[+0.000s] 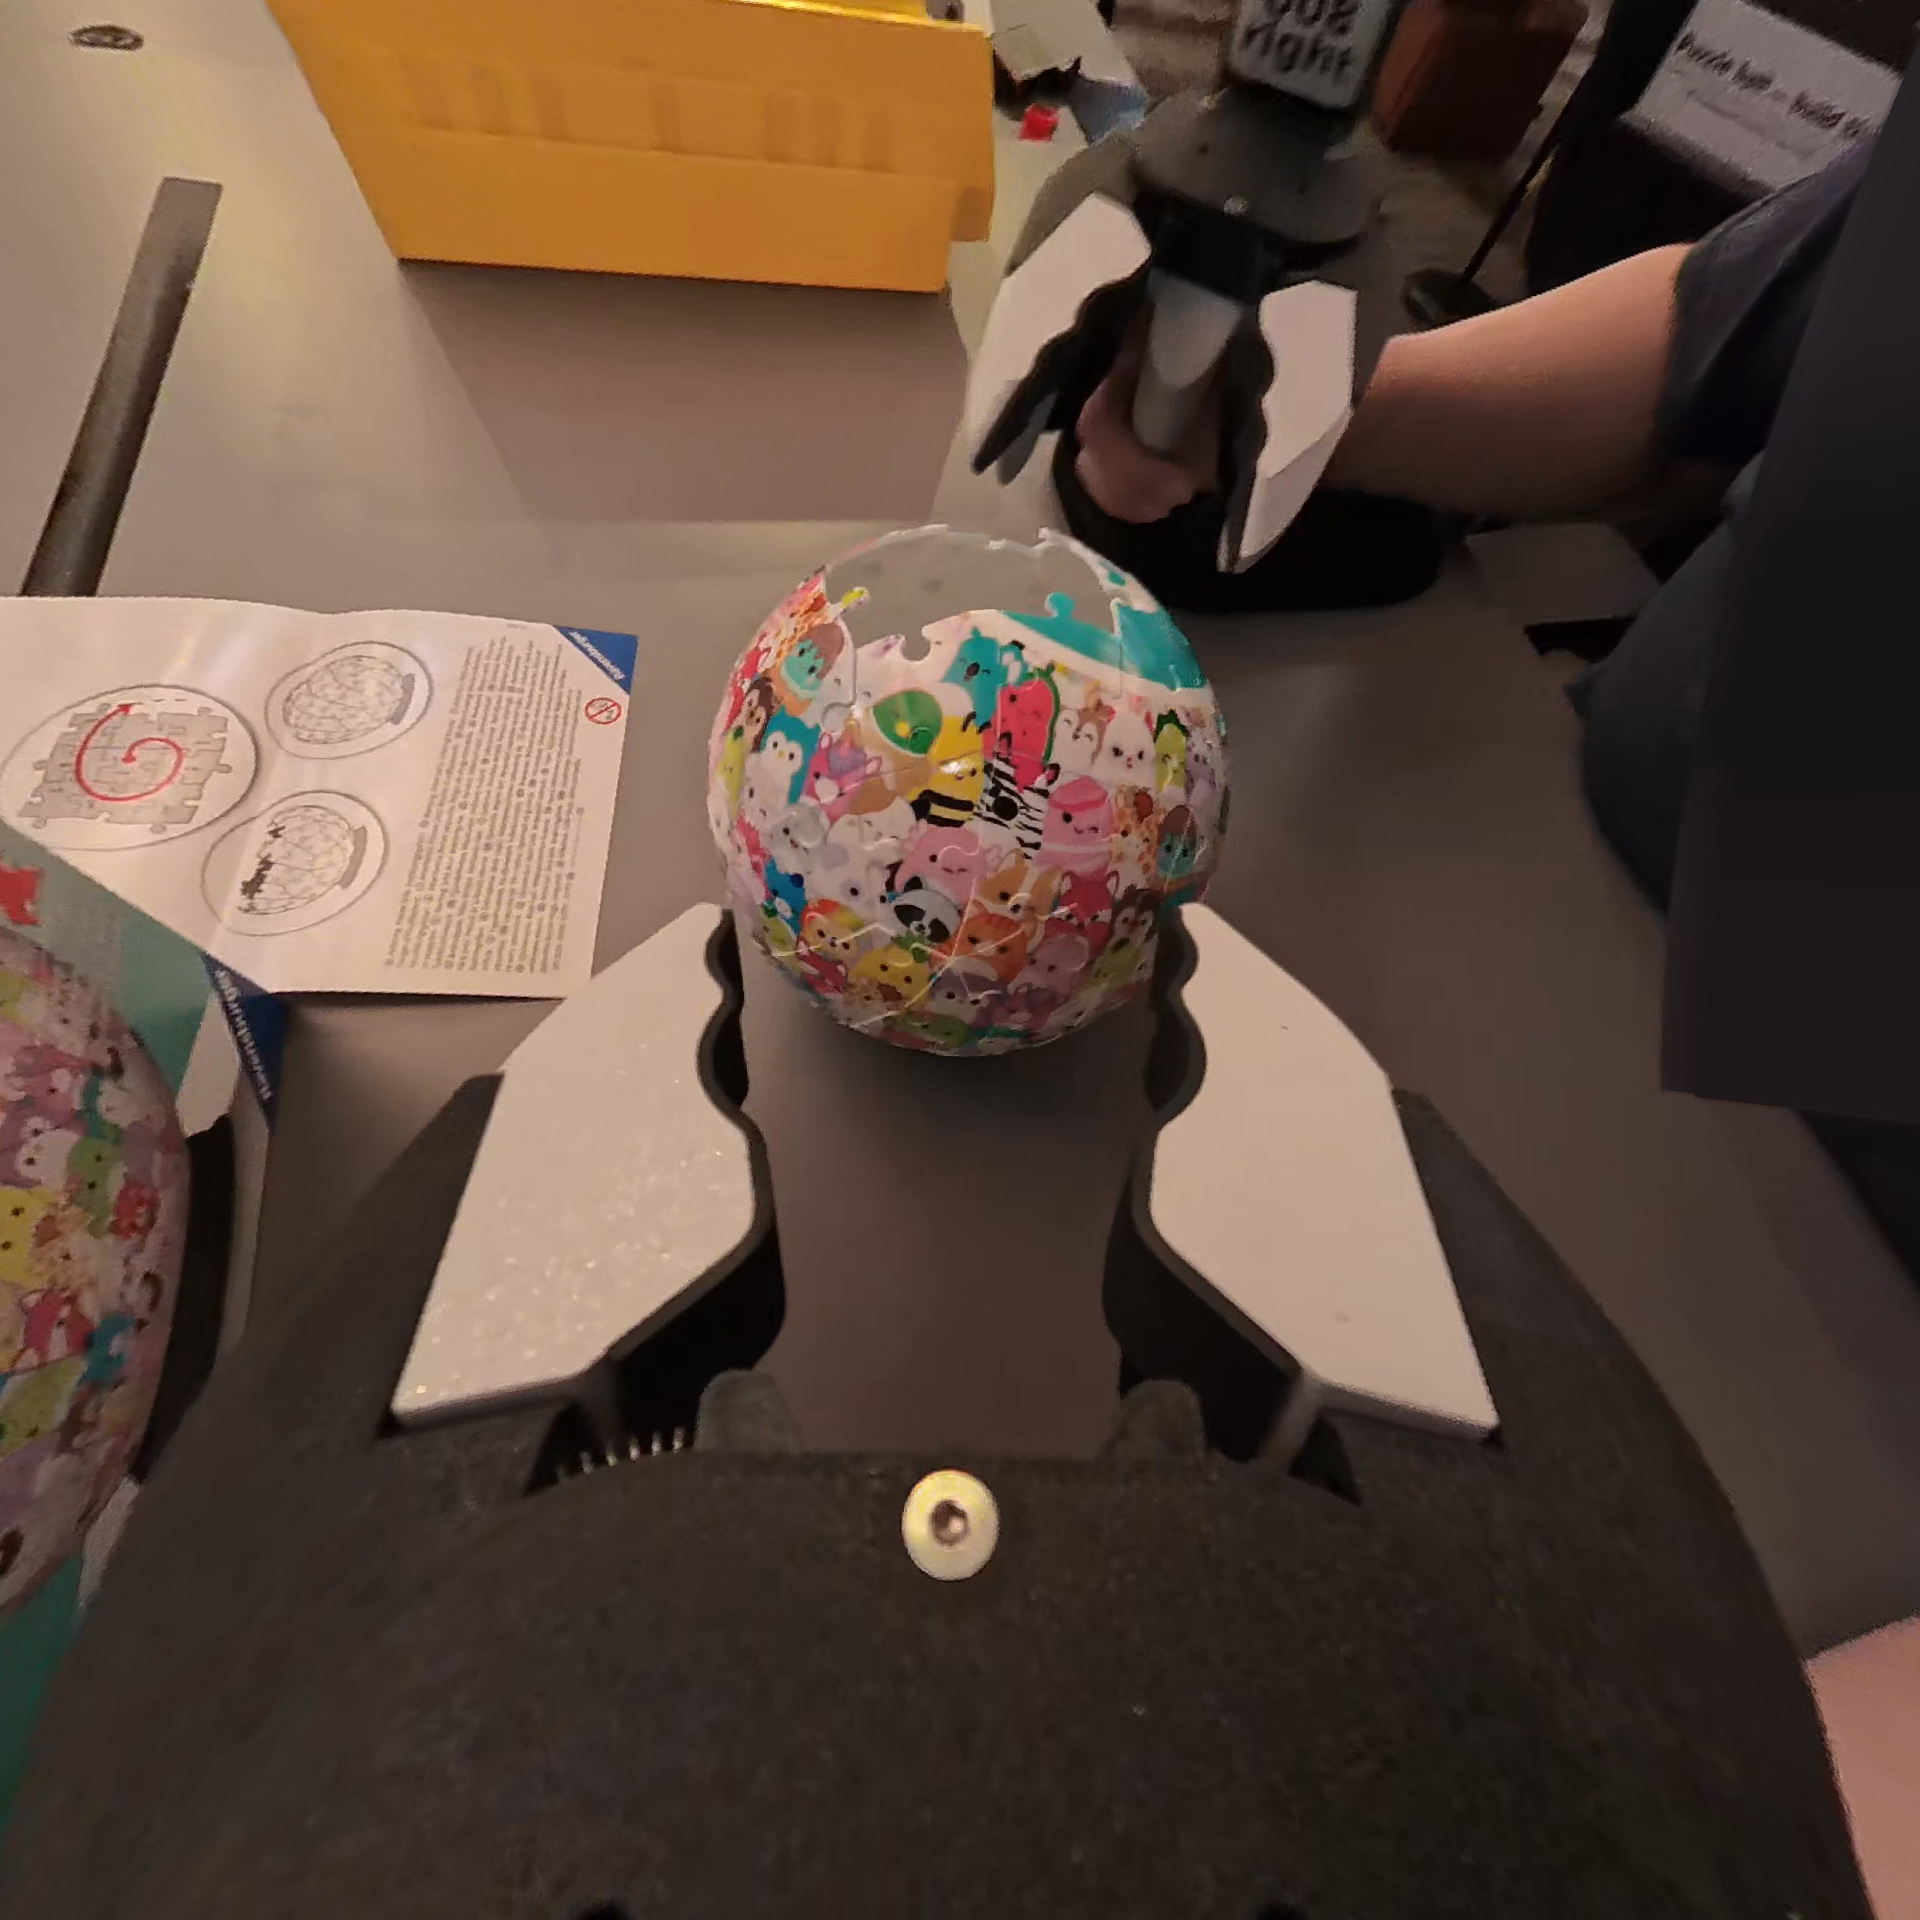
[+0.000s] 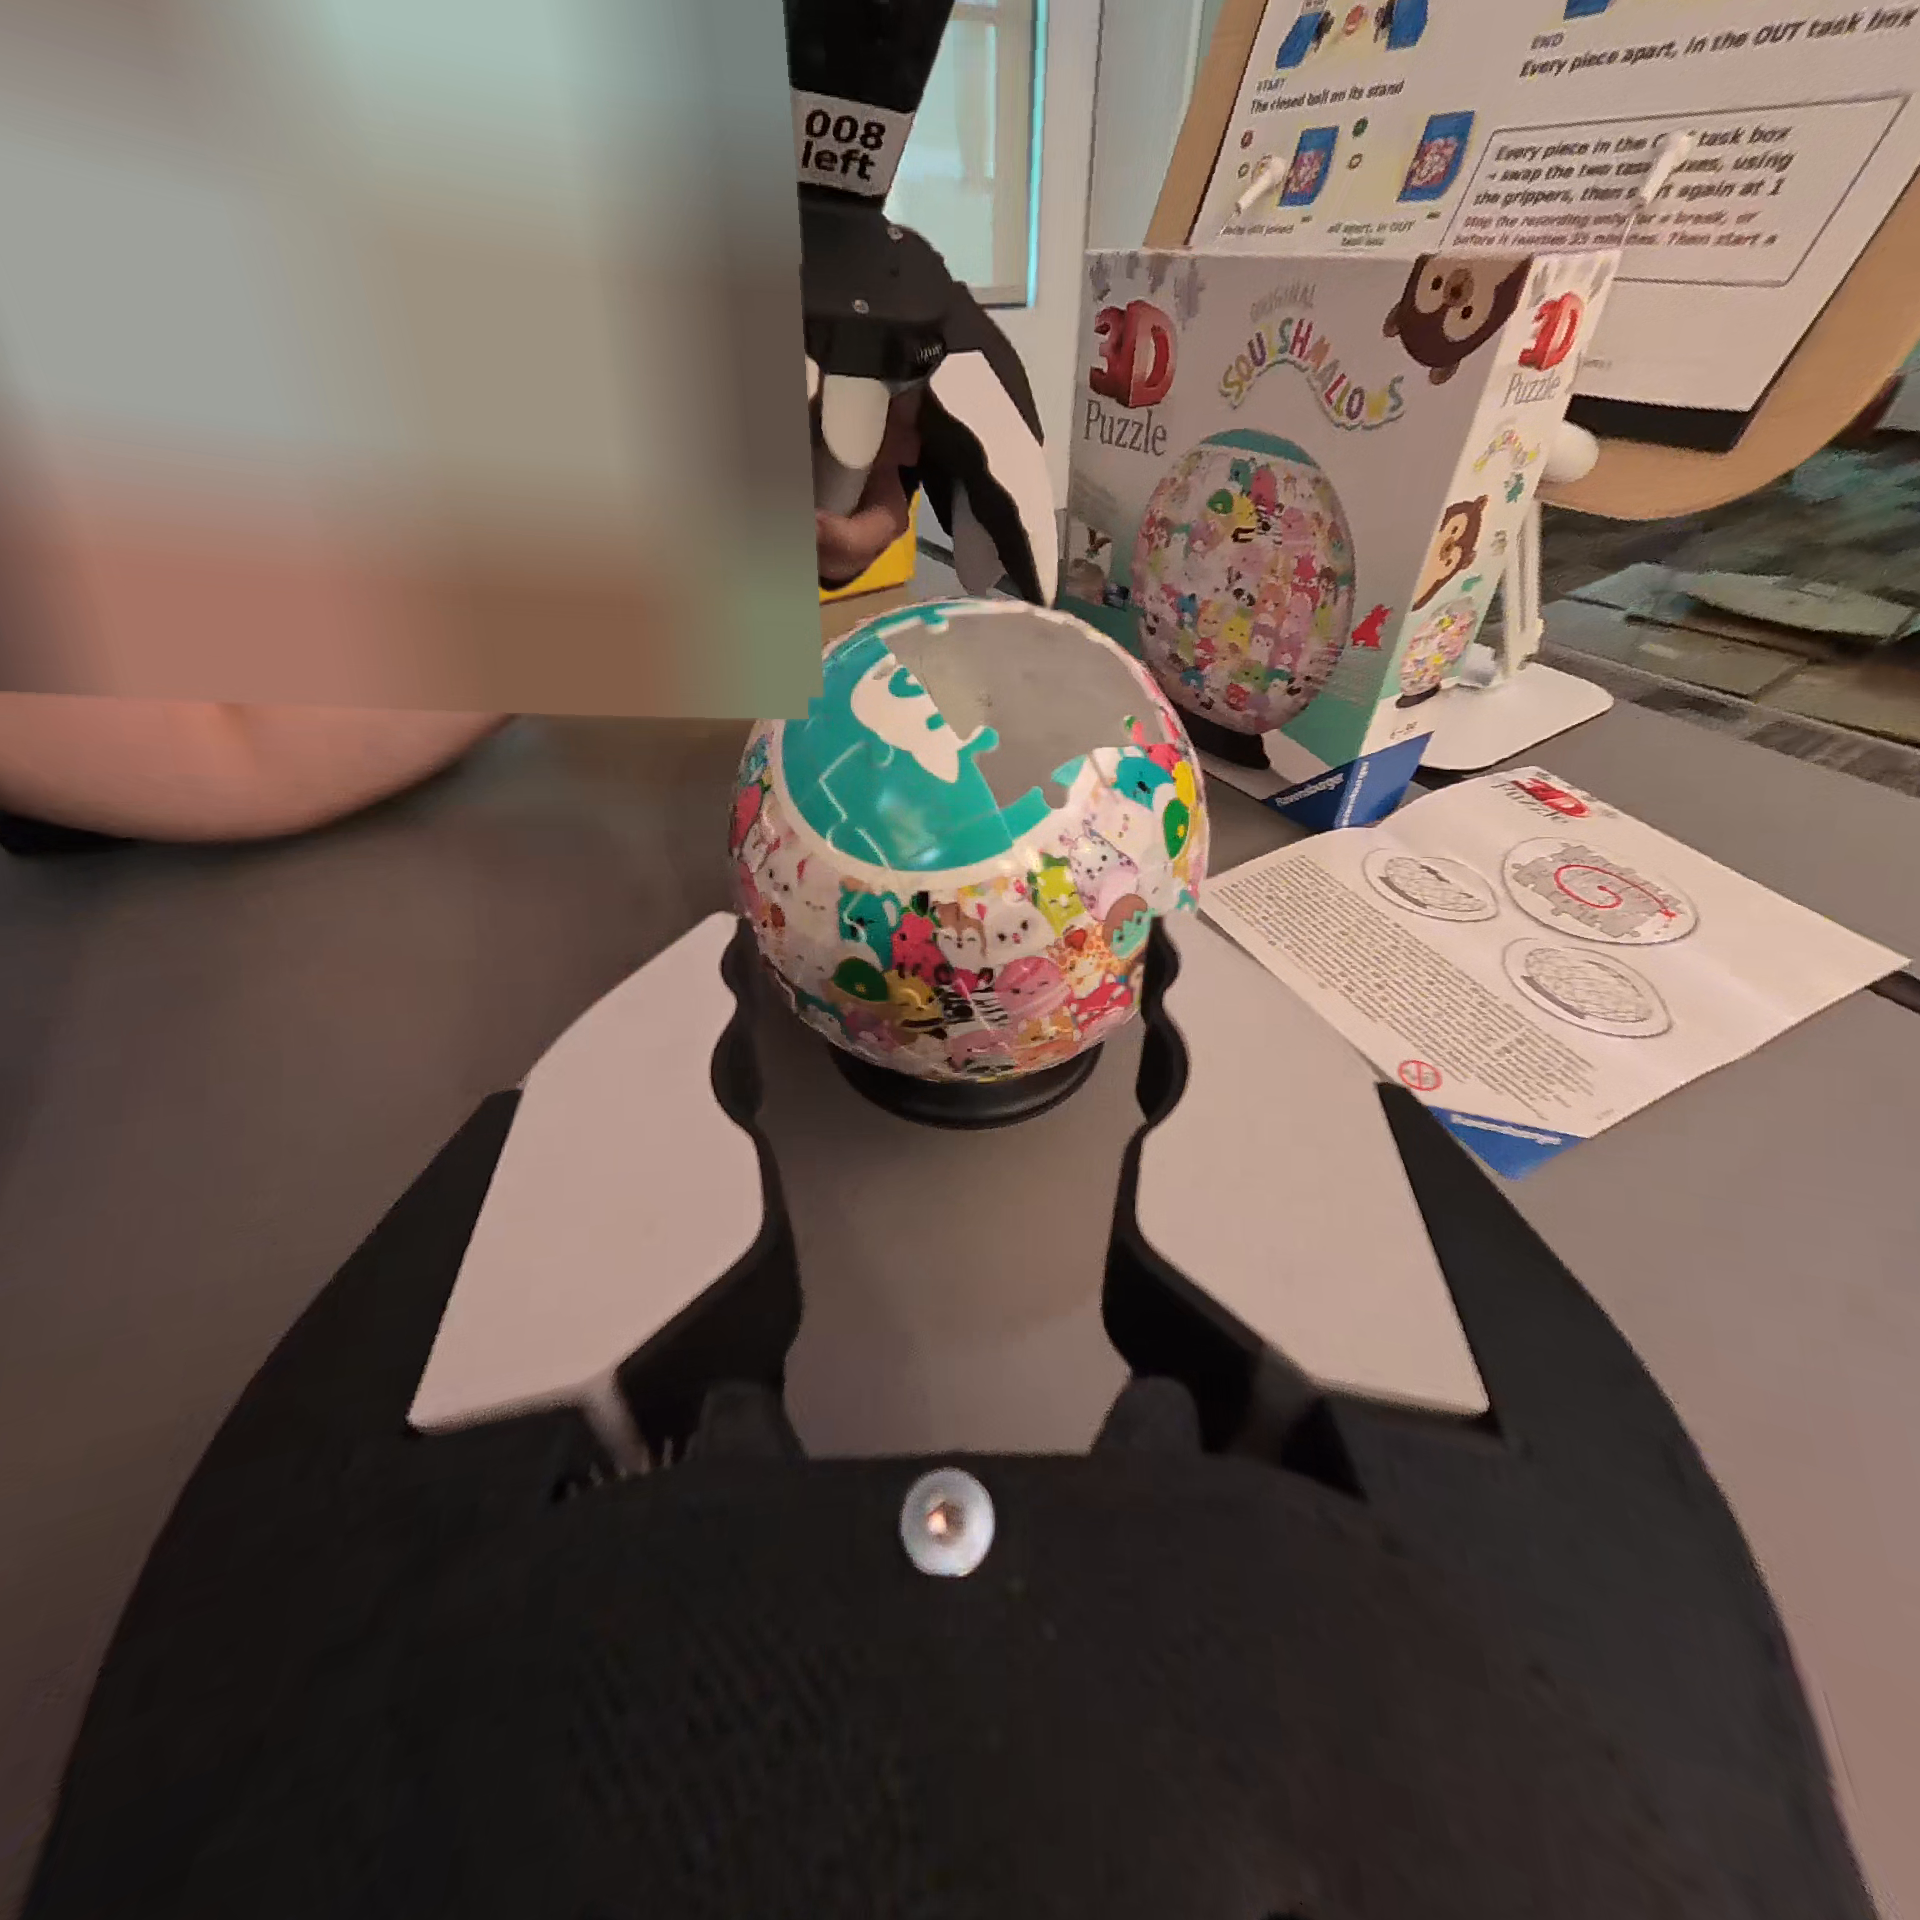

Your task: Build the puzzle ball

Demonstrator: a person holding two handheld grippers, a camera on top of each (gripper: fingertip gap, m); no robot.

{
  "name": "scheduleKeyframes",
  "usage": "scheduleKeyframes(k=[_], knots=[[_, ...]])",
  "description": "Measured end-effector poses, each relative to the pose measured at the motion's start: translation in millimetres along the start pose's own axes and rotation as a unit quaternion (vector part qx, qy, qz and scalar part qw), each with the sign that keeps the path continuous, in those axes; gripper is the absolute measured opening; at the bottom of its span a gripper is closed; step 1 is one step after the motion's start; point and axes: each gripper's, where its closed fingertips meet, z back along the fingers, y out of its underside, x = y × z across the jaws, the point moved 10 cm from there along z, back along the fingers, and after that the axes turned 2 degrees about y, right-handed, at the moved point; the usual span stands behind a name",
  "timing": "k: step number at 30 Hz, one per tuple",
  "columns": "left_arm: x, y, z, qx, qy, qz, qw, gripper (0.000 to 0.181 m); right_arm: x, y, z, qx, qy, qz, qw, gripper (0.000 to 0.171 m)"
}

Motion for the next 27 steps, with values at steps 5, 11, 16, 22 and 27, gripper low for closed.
scheduleKeyframes(k=[5,11,16,22,27], knots=[[4,6,-1,-0.01,0.019,0.008,1.0,0.077,-13,6,-1,-0.025,-0.043,-0.03,0.998,0.074],[8,10,-2,-0.025,0.024,0.015,0.999,0.079,-9,10,-5,-0.014,-0.058,-0.021,0.998,0.082],[8,11,-5,-0.03,0.036,0.017,0.999,0.08,-2,14,-12,0.014,-0.062,0.001,0.998,0.085],[9,12,-8,-0.033,0.044,0.02,0.998,0.081,-4,14,-12,0.008,-0.069,-0.015,0.997,0.085],[12,15,-9,-0.037,0.048,0.029,0.998,0.082,-5,15,-13,0.009,-0.074,-0.018,0.997,0.085]])
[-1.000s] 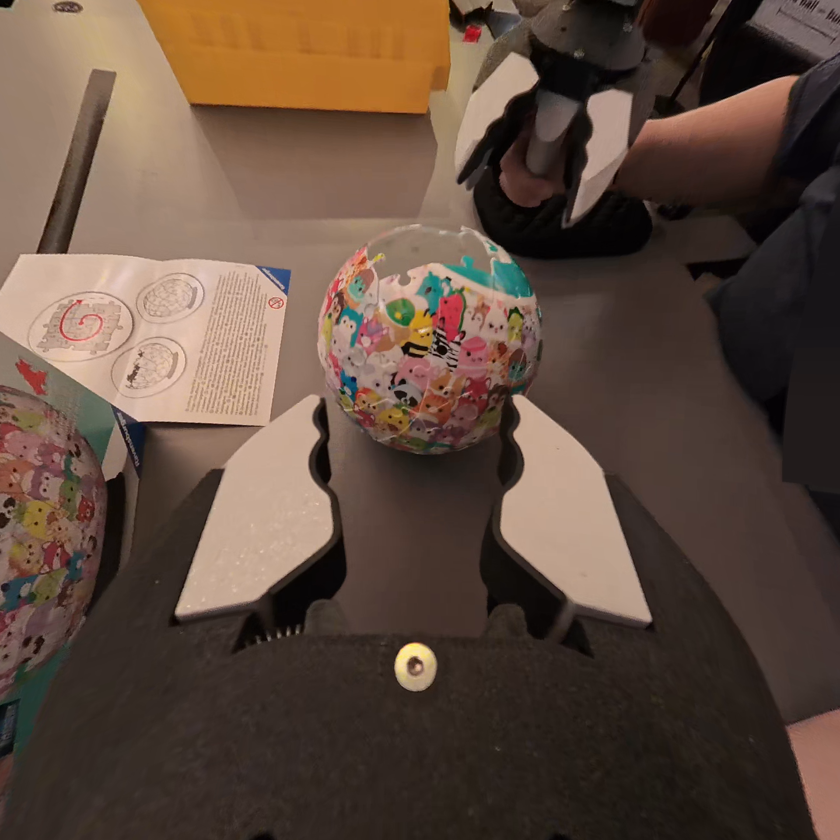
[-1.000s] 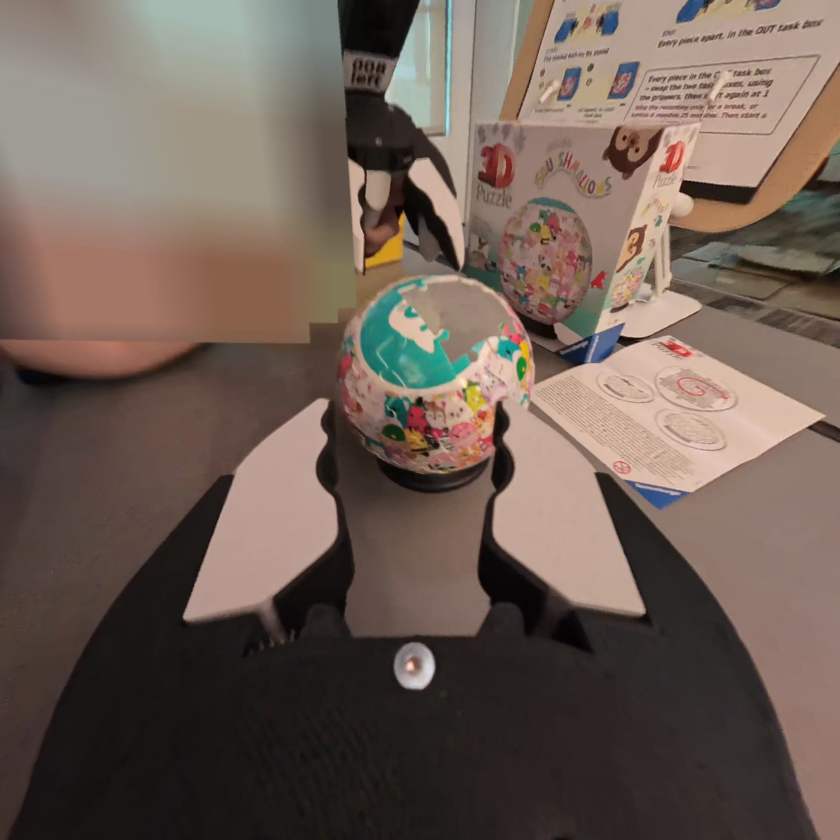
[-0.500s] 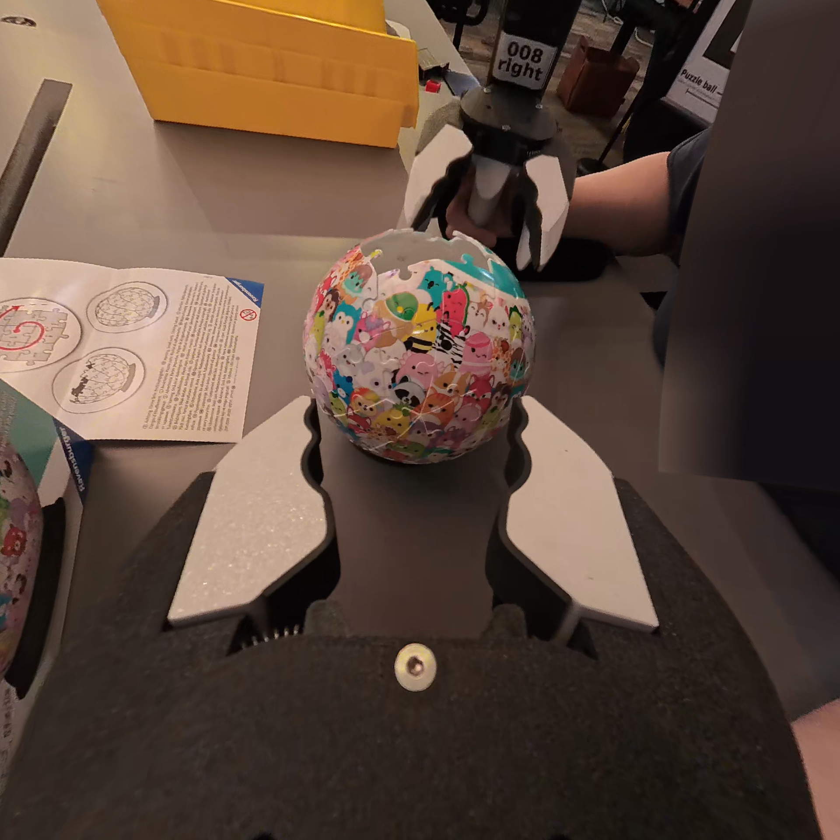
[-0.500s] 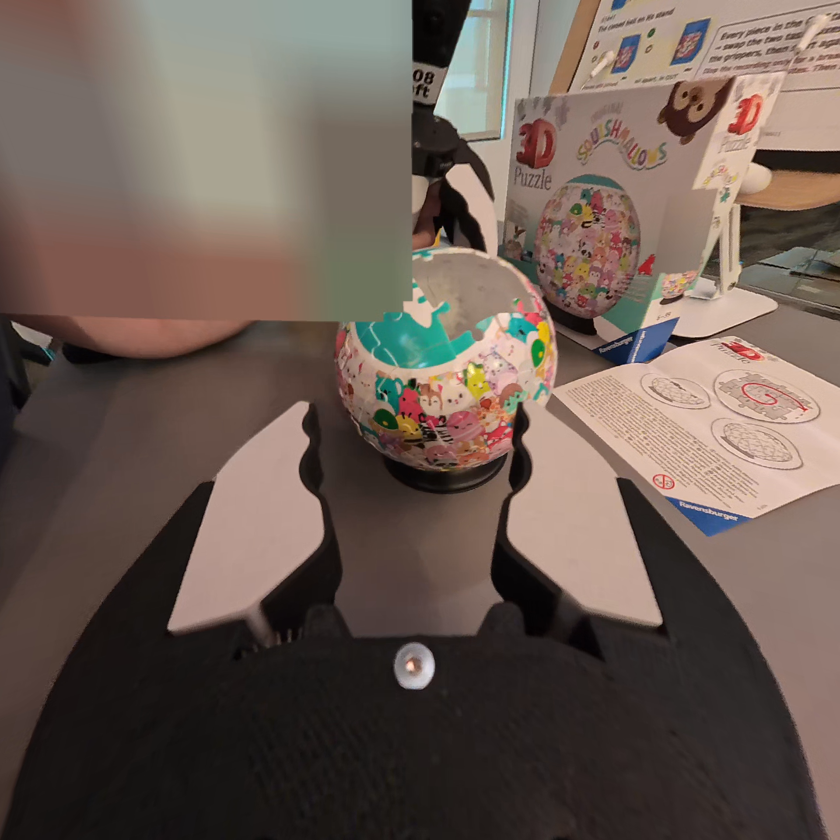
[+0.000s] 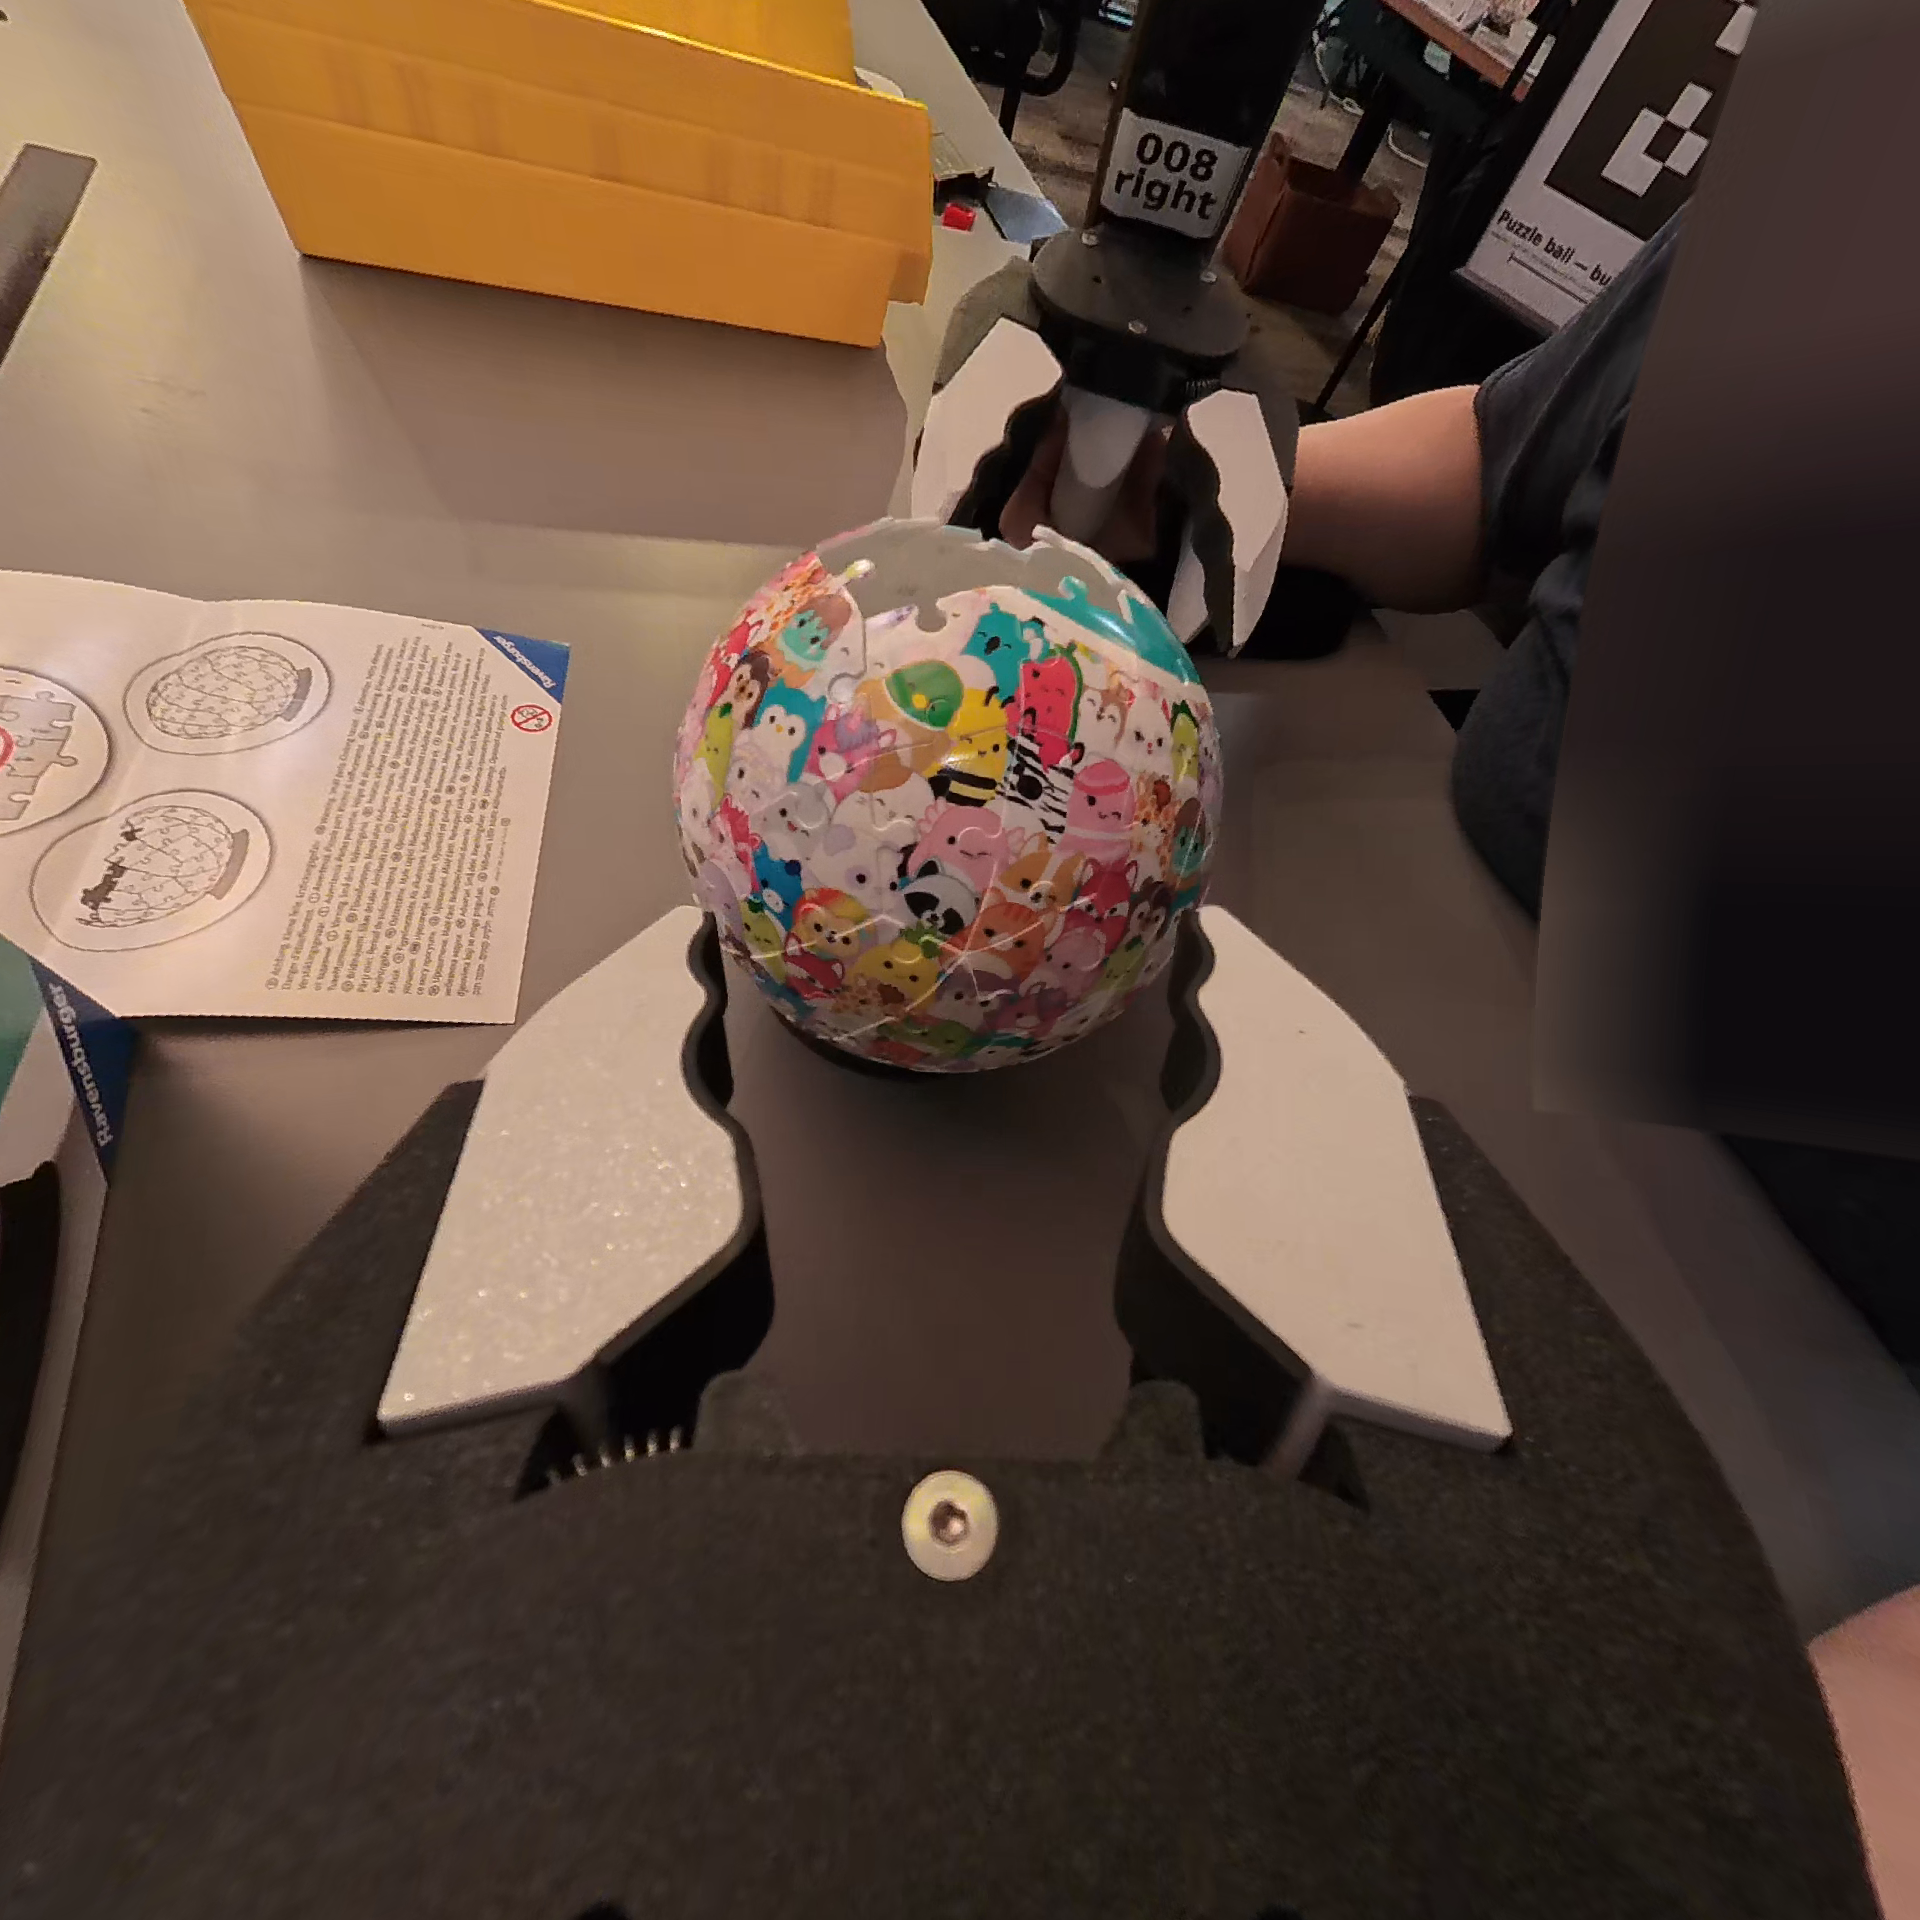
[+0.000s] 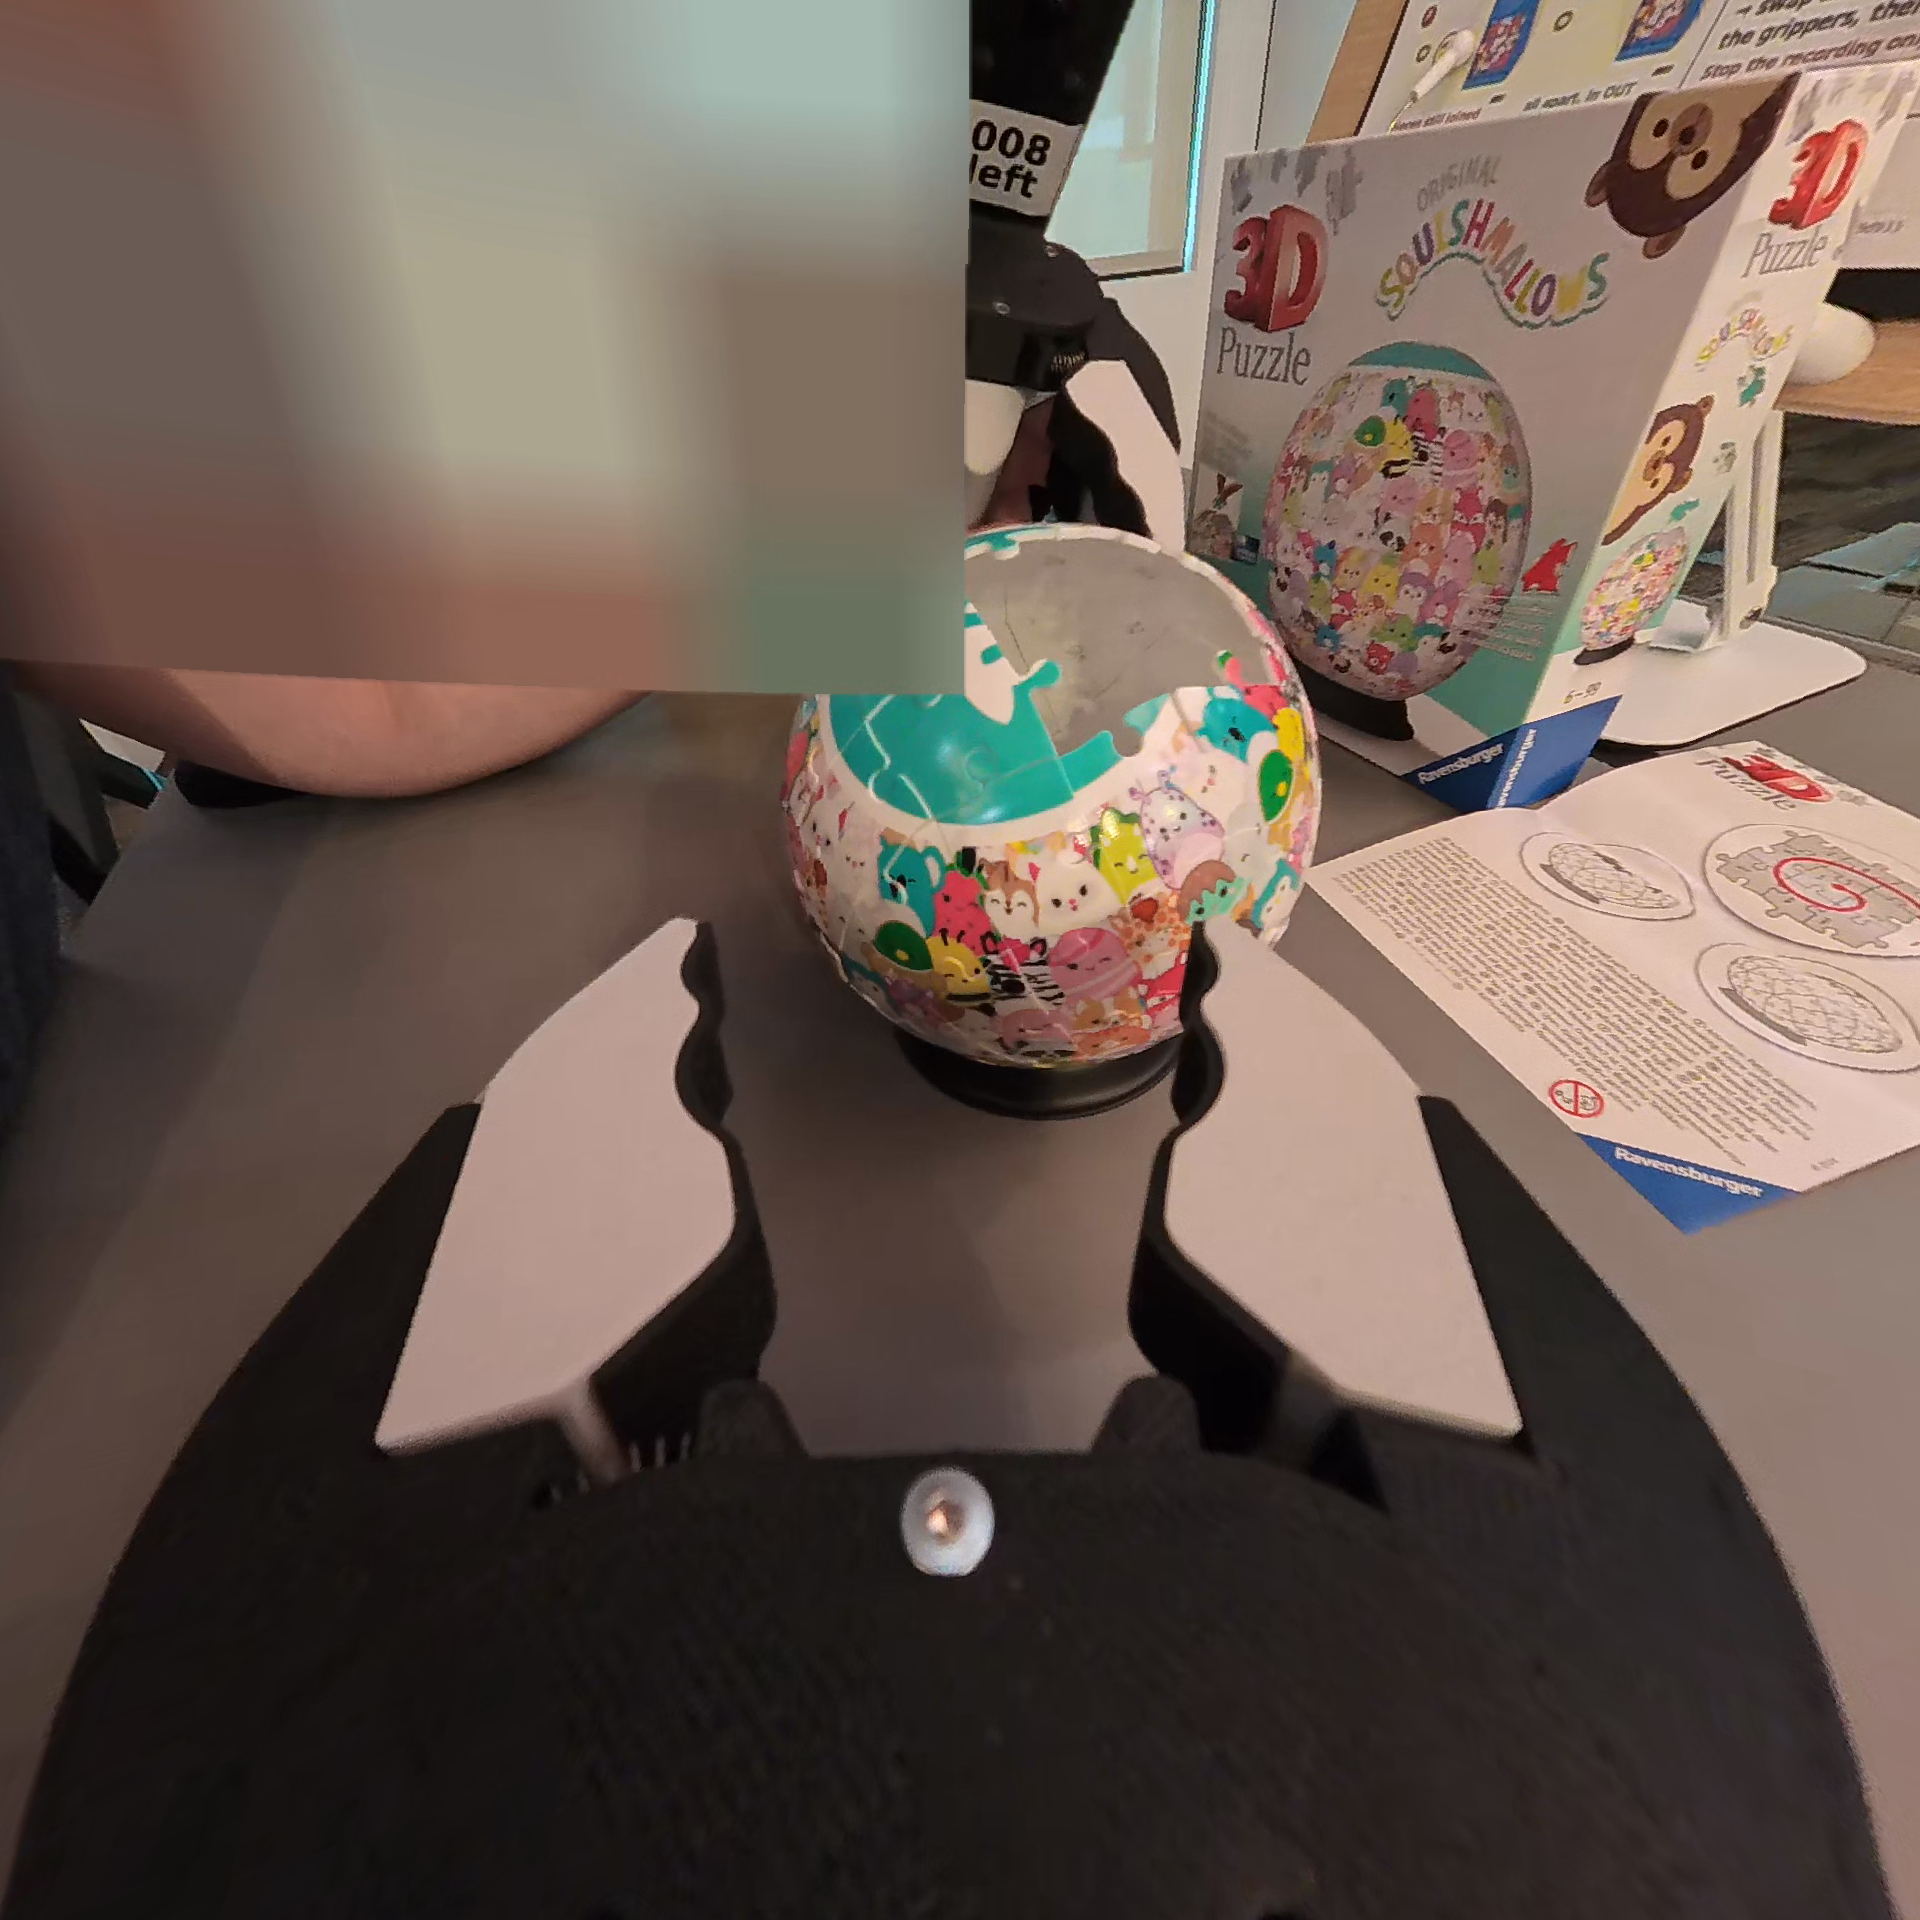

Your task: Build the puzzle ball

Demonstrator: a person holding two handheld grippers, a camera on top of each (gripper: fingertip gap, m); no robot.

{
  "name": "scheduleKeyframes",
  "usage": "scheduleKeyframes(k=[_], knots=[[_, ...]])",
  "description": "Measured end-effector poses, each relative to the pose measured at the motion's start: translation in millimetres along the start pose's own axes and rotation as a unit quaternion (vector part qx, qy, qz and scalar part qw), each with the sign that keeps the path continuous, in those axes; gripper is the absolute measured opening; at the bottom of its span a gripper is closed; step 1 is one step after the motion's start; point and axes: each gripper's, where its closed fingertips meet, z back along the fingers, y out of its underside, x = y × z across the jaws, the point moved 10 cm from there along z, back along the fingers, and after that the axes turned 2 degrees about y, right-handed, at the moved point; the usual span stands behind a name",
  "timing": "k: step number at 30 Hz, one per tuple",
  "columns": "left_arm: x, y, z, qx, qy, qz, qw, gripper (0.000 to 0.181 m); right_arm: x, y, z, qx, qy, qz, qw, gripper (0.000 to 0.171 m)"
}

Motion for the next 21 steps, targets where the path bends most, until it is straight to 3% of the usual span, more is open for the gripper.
scheduleKeyframes(k=[21], knots=[[-1.7,-6.0,1.3,-0.012,-0.01,-0.017,1.0,0.076,-6.9,0.9,1.0,-0.013,-0.006,-0.031,0.999,0.085]])
